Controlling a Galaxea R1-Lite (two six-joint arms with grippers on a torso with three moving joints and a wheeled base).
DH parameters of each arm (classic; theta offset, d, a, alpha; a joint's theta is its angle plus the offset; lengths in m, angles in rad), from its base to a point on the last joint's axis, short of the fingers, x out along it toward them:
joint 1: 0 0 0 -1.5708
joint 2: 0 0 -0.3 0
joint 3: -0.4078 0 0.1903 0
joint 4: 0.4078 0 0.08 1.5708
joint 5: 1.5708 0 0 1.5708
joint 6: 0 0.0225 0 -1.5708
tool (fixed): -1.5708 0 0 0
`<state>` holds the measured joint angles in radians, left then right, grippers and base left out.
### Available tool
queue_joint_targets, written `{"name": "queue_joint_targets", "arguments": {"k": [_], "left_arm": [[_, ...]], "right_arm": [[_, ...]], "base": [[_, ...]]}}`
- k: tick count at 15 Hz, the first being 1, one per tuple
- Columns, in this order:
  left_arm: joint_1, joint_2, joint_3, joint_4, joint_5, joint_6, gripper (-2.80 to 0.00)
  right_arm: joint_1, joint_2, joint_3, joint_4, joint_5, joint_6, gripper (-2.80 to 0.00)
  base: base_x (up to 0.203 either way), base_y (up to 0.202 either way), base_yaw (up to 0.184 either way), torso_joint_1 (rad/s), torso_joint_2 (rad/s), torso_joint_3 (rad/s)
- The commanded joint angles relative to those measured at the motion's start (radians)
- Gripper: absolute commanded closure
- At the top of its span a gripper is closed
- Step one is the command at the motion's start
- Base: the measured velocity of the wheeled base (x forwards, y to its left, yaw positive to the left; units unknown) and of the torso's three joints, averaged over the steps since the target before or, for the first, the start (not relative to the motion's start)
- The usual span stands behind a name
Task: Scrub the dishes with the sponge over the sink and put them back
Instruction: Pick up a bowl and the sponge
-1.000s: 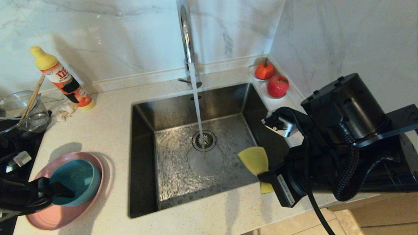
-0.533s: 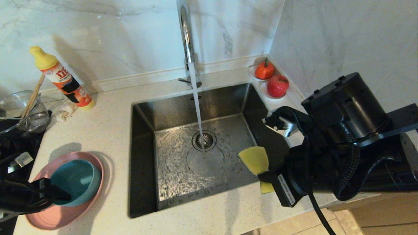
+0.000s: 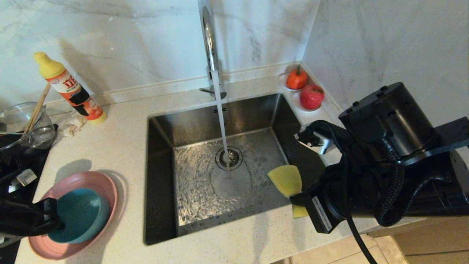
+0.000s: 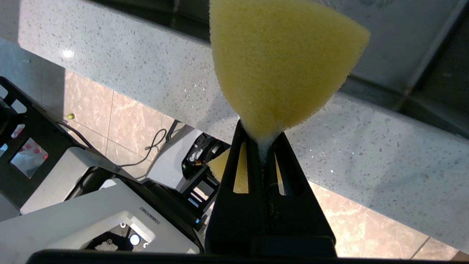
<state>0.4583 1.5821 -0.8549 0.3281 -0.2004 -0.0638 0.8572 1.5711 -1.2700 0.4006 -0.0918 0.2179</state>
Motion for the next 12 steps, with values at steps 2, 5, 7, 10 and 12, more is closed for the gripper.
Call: {"name": "queue_joint_targets", "arguments": {"k": [2, 5, 7, 10, 12], "left_arm": [[0.0, -0.01, -0.001, 0.003, 0.001, -0.002, 0.0], [0.0, -0.056, -0.027, 0.012, 0.001, -0.013, 0.0], [0.0, -0.107, -0.064, 0.026, 0.003, -0.016, 0.0], [0.0, -0.18, -0.146, 0.125, 0.008, -0.011, 0.0], [0.0, -0.221, -0.19, 0.18, 0.008, -0.011, 0.0]], "right_arm": [[0.0, -0.006, 0.003, 0.003, 0.0, 0.001, 0.0], [-0.001, -0.013, 0.009, 0.001, -0.002, 0.001, 0.0], [-0.001, -0.011, 0.009, 0.0, 0.0, 0.003, 0.0], [-0.002, -0.012, 0.02, 0.001, 0.002, 0.007, 0.0], [-0.016, -0.022, 0.043, -0.002, 0.007, 0.009, 0.0]], "base": [[0.0, 0.0, 0.0, 0.0, 0.0, 0.0], [0.0, 0.0, 0.0, 0.0, 0.0, 0.0], [0.0, 0.0, 0.0, 0.0, 0.0, 0.0], [0.0, 0.0, 0.0, 0.0, 0.0, 0.0], [0.0, 0.0, 0.0, 0.0, 0.0, 0.0]]}}
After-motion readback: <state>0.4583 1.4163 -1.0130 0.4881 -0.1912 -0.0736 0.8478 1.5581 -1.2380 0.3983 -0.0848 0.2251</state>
